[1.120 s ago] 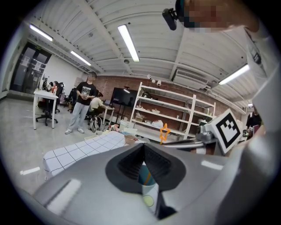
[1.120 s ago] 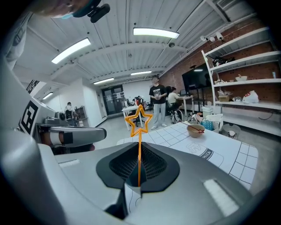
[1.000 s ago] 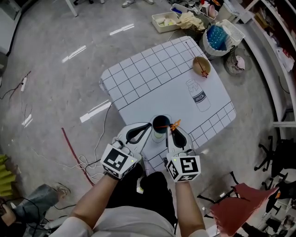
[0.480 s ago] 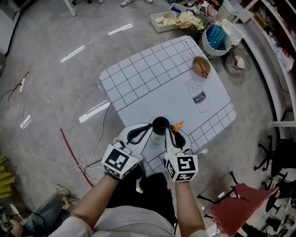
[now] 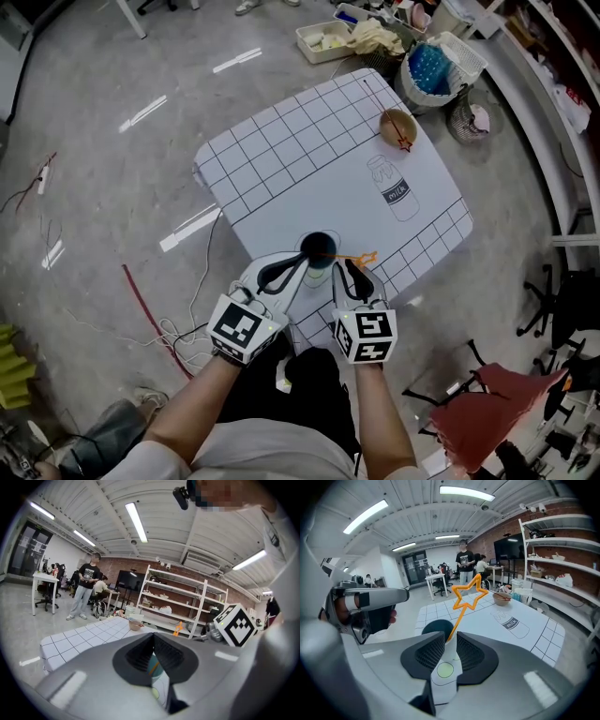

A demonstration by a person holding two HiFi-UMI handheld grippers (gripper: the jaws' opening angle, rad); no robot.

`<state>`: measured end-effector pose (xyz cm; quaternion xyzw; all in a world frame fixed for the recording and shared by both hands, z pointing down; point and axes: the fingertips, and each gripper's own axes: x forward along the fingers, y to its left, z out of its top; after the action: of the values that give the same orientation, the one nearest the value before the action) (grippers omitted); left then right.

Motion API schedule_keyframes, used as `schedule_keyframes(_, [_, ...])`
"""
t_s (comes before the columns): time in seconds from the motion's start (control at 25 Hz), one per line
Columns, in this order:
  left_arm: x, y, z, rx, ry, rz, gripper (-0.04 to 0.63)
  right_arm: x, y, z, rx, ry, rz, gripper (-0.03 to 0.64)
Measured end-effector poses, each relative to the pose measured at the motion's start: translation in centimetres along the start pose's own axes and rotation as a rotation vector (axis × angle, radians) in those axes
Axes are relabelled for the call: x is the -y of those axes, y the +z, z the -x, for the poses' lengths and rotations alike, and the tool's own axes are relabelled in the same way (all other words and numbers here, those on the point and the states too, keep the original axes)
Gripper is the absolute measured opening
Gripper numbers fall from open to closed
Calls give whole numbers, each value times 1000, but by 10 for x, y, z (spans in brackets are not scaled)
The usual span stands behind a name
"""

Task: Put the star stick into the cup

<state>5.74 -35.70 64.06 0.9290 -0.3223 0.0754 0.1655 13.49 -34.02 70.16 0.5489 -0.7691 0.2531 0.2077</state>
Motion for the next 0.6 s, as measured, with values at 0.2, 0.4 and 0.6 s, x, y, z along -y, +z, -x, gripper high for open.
schedule_keyframes(0.2, [12,3,5,-13,-1,1,6,-3,-3,13,-16,10,-15,60])
schedule_keyframes(0.4, [30,16,14,-29,5,-1,6,-12,14,37,21,32,-21,58])
schedule_keyframes(0.6, [48,36,25,-31,13,-4,6,-18,42,66,71,44,-18,57])
